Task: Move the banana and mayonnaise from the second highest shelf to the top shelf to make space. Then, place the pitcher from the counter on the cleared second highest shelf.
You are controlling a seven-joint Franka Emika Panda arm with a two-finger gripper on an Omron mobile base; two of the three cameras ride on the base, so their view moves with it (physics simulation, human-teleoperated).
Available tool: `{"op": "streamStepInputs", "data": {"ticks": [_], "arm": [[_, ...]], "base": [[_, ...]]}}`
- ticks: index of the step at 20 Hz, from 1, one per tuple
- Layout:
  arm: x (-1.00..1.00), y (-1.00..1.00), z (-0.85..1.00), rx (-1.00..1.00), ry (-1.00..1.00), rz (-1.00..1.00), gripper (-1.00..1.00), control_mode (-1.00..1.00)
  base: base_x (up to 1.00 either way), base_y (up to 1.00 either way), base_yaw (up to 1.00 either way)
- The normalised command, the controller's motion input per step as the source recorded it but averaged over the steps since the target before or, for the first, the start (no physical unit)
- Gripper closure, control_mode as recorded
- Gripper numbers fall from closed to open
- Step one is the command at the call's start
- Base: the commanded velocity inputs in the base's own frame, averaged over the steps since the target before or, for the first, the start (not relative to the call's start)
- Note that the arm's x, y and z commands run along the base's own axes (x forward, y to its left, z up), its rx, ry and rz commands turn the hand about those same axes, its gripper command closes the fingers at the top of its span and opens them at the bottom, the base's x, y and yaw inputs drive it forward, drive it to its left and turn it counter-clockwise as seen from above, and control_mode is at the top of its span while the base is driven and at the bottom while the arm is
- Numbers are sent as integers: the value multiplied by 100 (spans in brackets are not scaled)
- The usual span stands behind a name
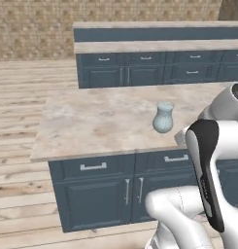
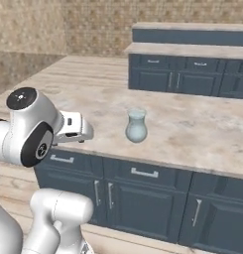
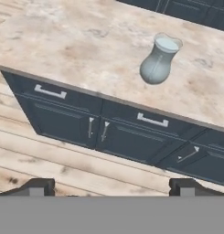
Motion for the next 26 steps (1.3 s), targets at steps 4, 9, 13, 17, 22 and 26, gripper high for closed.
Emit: {"op": "streamStepInputs", "data": {"ticks": [4, 9, 13, 17, 22, 26], "arm": [[0, 0, 0, 0, 0, 0, -100, 100], [0, 0, 0, 0, 0, 0, -100, 100], [0, 0, 0, 0, 0, 0, -100, 100], [0, 0, 0, 0, 0, 0, -100, 100], [0, 0, 0, 0, 0, 0, -100, 100], [0, 0, 0, 0, 0, 0, -100, 100]], "base": [[17, 35, -35], [16, 29, -32], [22, 38, -29], [22, 44, -27], [28, 47, -20], [44, 33, -15]]}}
